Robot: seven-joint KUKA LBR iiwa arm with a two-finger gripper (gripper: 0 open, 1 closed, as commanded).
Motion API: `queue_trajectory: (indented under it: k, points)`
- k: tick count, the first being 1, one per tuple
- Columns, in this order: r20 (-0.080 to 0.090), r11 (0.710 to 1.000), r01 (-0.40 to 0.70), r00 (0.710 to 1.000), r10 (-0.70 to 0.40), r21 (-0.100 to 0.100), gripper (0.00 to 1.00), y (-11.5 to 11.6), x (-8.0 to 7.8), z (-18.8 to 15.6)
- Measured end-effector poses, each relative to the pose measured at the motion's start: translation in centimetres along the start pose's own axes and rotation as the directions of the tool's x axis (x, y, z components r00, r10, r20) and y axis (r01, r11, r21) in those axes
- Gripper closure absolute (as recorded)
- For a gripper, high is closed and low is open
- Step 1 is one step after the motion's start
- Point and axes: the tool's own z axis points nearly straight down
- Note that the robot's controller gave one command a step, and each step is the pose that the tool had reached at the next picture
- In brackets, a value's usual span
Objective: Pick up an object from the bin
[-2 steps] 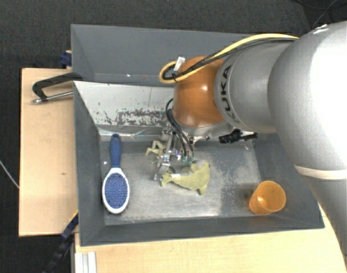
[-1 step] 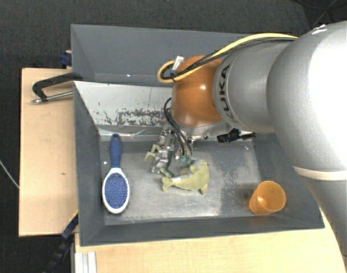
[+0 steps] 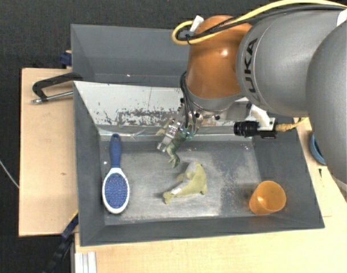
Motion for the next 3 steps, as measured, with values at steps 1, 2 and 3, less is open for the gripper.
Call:
queue_trajectory:
  k: [1, 2, 3]
  points:
    - [0.003, 1.0, -0.022, 1.0, 0.022, -0.002, 1.0, -0.8, -0.2, -9.0]
    - [-0.009, 0.988, -0.157, 0.988, 0.157, 0.008, 1.0, 5.3, 3.6, -5.7]
    - [-0.014, 0.998, -0.063, 0.998, 0.064, 0.015, 1.0, 4.6, 4.6, 3.9]
